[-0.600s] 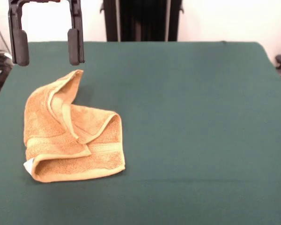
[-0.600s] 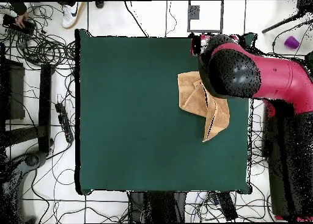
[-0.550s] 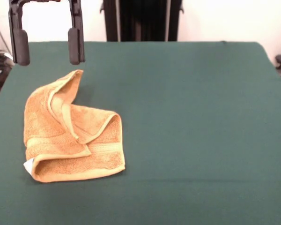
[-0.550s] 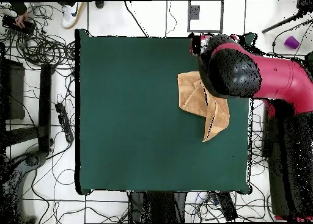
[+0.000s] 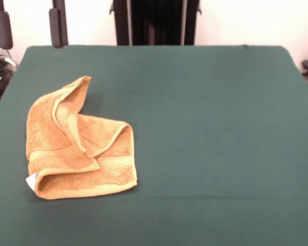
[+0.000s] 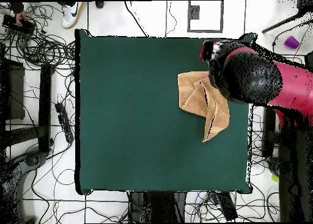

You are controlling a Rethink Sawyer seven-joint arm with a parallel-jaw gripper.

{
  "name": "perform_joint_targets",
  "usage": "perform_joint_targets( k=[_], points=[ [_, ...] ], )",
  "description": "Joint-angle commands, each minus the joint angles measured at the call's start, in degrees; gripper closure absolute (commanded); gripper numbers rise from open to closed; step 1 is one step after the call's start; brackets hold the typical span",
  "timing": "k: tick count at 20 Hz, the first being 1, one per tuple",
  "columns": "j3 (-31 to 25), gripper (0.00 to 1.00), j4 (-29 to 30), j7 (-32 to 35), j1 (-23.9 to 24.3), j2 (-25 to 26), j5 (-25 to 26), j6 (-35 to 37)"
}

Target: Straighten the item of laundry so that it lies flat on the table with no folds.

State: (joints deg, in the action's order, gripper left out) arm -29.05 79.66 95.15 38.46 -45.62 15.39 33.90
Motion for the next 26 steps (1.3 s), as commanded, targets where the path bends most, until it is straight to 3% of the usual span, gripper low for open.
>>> perform_joint_targets(
  k=[1, 7, 14, 19, 23, 26],
  points=[
    [3.6, 0.0, 13.8, 10.3, -1.5, 2.4, -0.4, -3.3],
    [6.5, 0.0, 13.0, 14.0, -3.5, 9.0, -2.2, -6.4],
    [12.7, 0.0, 6.3, 14.0, -8.7, 17.4, -0.9, -9.8],
    [10.6, 0.0, 3.6, 10.9, -8.0, 23.1, -2.5, -14.2],
    [12.5, 0.0, 1.5, 14.7, -10.9, 25.1, -4.1, -19.5],
    [12.7, 0.0, -1.1, 13.3, -11.4, 26.5, -5.2, -18.5]
  ],
)
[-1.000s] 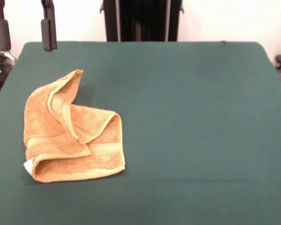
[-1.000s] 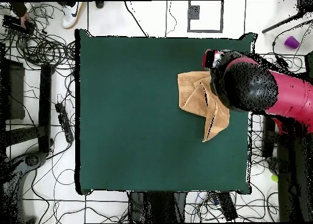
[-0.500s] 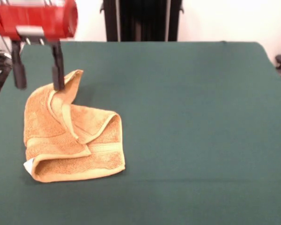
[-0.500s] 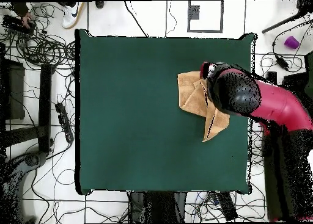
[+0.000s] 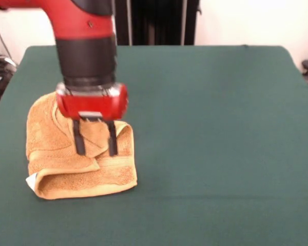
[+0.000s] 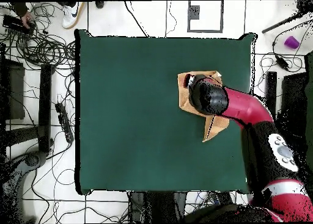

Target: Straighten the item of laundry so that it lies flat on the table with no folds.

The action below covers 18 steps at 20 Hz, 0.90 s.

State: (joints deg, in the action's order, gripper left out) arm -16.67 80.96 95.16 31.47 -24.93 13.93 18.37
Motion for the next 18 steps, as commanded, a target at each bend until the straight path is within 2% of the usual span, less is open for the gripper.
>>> perform_joint_targets(
  k=[1, 7, 11, 18],
  points=[
    [-0.1, 0.0, -3.1, 12.3, -4.1, 6.4, -4.0, -2.7],
    [0.5, 0.0, -9.3, 8.7, -4.8, 11.6, -4.2, -0.8],
    [-2.6, 0.0, -8.3, 6.9, -1.6, 15.3, -1.5, -7.9],
    [-8.4, 0.0, -8.1, 4.0, 2.5, 20.8, 1.4, -13.0]
  ],
)
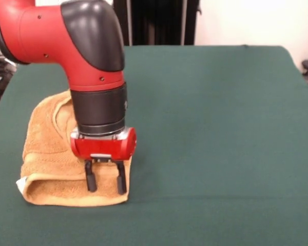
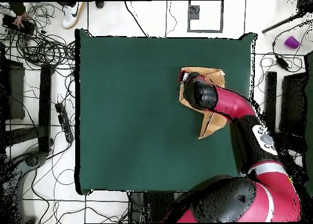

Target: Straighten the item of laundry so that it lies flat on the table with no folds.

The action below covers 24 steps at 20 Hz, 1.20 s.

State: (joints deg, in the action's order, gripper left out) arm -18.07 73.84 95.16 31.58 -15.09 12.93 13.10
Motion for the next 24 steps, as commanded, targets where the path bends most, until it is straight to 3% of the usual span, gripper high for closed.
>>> perform_joint_targets(
  k=[1, 4, 8, 18, 24],
  points=[
    [-8.4, 0.0, -0.1, 4.0, 3.4, 11.4, 2.5, -8.4],
    [-10.7, 0.0, 1.8, 5.3, 4.6, 13.1, 2.3, -10.1],
    [-9.2, 0.0, 1.7, 10.6, 1.7, 14.7, 0.7, -15.5],
    [-14.9, 0.0, 3.2, 13.8, 2.6, 18.8, -2.5, -20.6],
    [-14.2, 0.0, 5.8, 15.0, 1.5, 18.1, -4.2, -23.8]
  ],
)
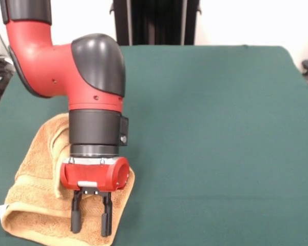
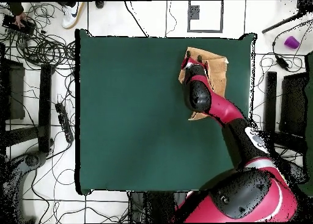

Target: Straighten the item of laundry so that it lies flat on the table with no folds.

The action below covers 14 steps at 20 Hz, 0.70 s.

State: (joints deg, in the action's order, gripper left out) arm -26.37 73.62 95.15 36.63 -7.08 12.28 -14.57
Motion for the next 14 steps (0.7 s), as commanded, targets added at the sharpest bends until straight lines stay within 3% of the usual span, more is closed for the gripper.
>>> perform_joint_targets(
  k=[1, 14],
  points=[
    [-5.9, 0.0, 6.5, 15.1, -3.6, 9.9, -3.8, 3.6],
    [-7.9, 0.0, 13.6, 17.1, -1.7, 7.2, -7.4, 2.4]
  ],
)
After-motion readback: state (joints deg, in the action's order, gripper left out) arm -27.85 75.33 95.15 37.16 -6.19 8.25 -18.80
